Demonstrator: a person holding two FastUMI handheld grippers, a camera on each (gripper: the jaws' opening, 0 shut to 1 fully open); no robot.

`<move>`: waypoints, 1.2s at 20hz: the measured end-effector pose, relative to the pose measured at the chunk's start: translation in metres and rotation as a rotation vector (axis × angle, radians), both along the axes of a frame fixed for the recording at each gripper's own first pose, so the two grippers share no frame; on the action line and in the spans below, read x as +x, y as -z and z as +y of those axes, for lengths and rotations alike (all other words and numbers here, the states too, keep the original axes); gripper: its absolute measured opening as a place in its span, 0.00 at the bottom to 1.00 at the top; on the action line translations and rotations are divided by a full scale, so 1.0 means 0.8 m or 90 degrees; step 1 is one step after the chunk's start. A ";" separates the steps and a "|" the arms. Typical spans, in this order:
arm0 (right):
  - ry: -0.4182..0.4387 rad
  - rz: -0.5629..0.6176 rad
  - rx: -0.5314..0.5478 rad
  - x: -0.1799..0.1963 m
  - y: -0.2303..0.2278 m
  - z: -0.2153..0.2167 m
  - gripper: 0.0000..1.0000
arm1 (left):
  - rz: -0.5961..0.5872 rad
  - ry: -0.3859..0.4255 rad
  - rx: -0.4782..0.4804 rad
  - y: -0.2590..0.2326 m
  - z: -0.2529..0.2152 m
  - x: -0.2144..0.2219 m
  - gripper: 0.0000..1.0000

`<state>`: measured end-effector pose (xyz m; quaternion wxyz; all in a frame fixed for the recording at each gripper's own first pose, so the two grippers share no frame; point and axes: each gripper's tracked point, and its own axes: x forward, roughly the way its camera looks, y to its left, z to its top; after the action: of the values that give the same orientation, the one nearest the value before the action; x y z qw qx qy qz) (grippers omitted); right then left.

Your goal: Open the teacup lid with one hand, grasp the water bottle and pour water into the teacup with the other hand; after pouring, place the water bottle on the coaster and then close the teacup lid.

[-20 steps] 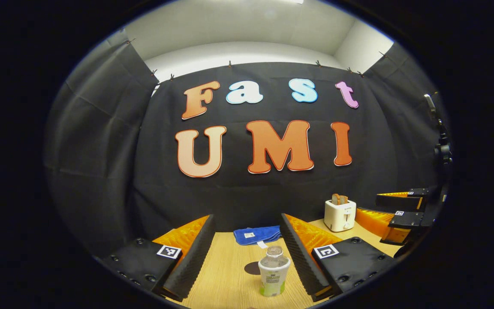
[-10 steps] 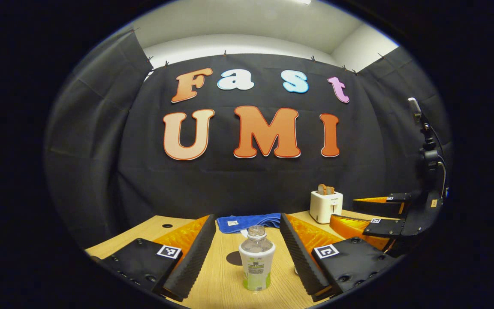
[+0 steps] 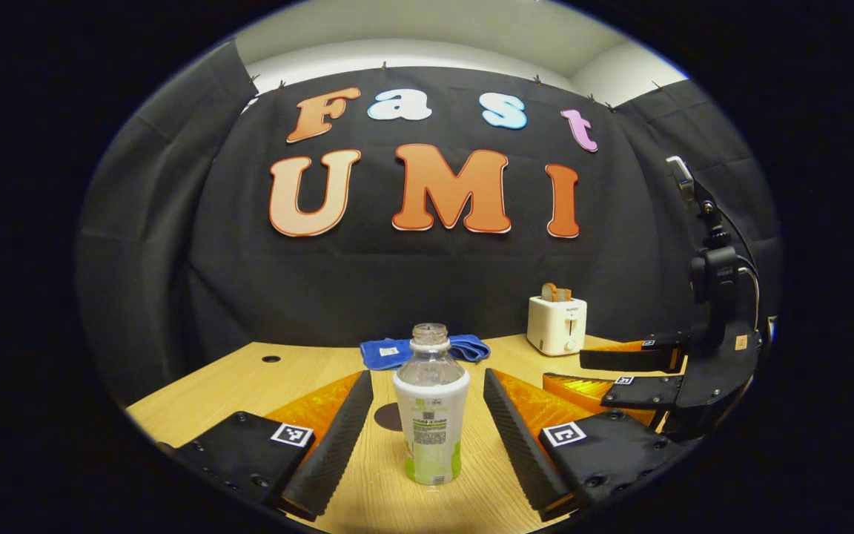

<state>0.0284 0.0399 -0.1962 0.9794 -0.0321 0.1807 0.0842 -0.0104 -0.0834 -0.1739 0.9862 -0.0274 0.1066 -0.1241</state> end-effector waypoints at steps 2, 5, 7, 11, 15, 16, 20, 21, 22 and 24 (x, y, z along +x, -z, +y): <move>0.005 0.026 -0.007 0.001 0.019 -0.002 0.80 | 0.002 -0.005 0.020 0.008 0.001 0.004 0.96; 0.014 0.061 -0.013 -0.003 0.041 -0.004 0.78 | 0.007 0.002 0.031 0.019 -0.007 0.001 0.96; 0.011 0.068 -0.009 -0.002 0.045 0.001 0.70 | 0.011 0.004 0.035 0.025 -0.009 0.000 0.96; 0.014 0.085 -0.025 0.002 0.062 0.001 0.59 | 0.027 0.012 0.023 0.035 -0.017 -0.002 0.96; 0.009 0.098 -0.001 0.000 0.063 0.010 0.43 | 0.033 0.014 0.019 0.036 -0.015 -0.002 0.96; 0.004 0.098 0.002 0.000 0.063 0.013 0.39 | 0.034 0.013 0.018 0.038 -0.016 -0.002 0.96; 0.004 0.098 -0.003 -0.001 0.062 0.012 0.25 | 0.042 0.012 0.020 0.045 -0.016 -0.003 0.96; 0.005 0.093 0.004 -0.001 0.061 0.012 0.25 | 0.043 0.015 0.021 0.046 -0.018 -0.004 0.96; 0.005 0.087 0.015 0.000 0.059 0.013 0.24 | 0.043 0.015 0.026 0.048 -0.018 -0.003 0.96; 0.007 0.080 0.041 0.000 0.050 0.014 0.23 | 0.045 0.016 0.037 0.053 -0.019 0.000 0.96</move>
<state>0.0284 0.0515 -0.2363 0.9670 0.0056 0.2396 0.0865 -0.0107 -0.0987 -0.2165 0.9806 -0.0019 0.1453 -0.1319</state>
